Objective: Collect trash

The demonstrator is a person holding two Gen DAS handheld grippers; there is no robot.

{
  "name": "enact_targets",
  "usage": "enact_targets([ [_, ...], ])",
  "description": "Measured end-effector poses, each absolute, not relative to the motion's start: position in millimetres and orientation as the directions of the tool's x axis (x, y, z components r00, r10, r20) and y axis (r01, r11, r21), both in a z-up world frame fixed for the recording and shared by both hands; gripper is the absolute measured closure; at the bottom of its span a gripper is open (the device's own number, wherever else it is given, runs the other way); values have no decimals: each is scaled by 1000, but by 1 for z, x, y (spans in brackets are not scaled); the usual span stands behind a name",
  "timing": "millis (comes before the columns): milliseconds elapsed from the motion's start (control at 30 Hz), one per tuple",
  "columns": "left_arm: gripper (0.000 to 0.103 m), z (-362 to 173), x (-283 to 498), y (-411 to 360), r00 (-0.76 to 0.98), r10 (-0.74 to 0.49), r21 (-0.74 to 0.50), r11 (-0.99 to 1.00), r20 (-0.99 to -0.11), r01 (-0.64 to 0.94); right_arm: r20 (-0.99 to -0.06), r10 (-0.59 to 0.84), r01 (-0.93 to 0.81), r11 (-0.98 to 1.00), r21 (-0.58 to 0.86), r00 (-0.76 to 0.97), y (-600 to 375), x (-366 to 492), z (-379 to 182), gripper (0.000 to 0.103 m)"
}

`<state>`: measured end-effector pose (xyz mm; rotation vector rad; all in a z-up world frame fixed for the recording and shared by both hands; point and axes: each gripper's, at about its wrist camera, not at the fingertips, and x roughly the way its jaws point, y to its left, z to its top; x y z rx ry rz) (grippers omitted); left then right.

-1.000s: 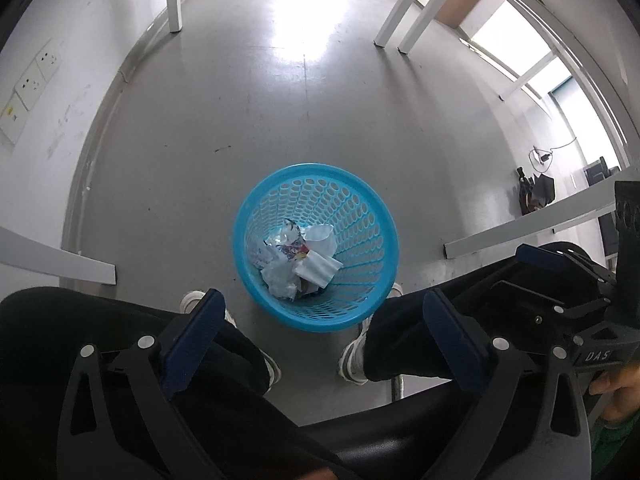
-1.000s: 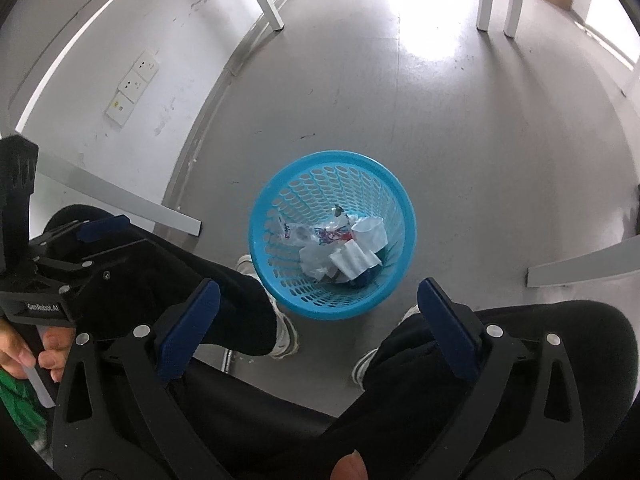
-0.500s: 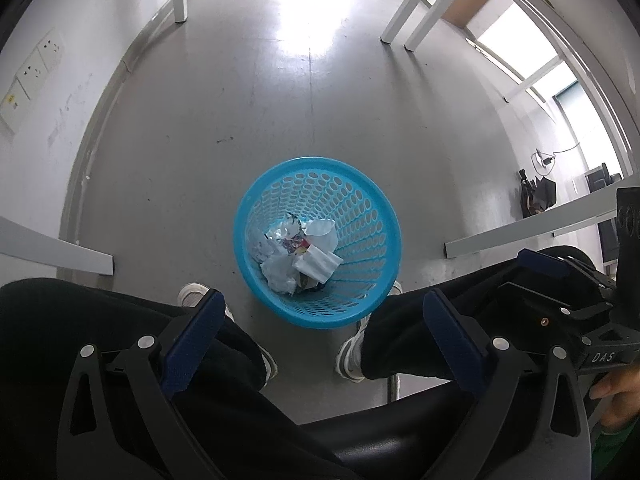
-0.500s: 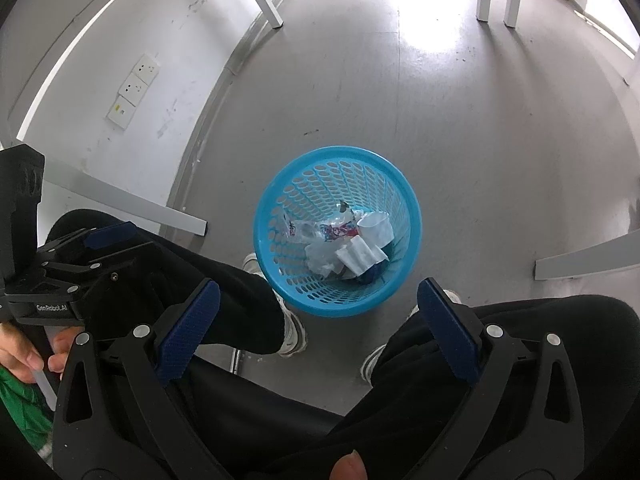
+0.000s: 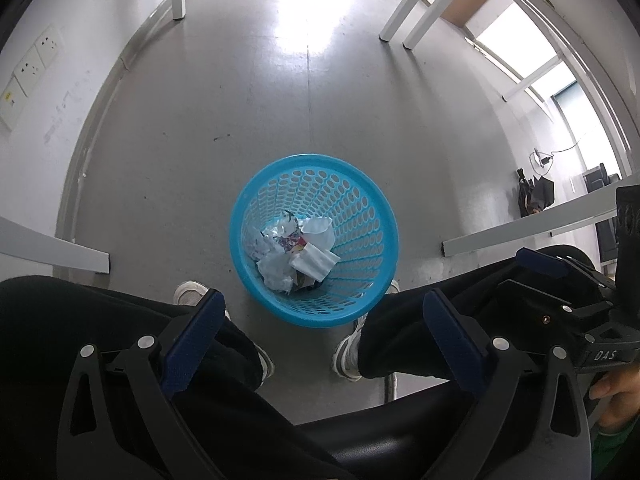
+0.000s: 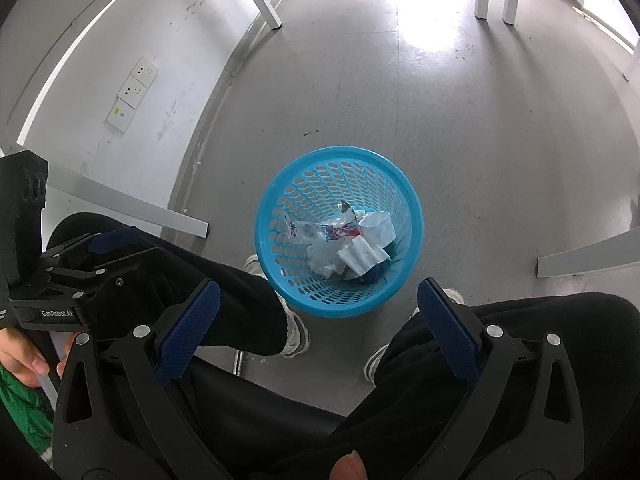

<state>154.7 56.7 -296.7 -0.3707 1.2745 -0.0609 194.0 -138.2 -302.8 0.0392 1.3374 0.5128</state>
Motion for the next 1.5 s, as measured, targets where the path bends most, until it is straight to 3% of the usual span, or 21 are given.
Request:
enact_targets([
  [1500, 6, -299, 154, 58, 287, -249, -303, 939, -925, -162, -914, 384, -325, 888, 326, 133, -143, 196, -303, 9],
])
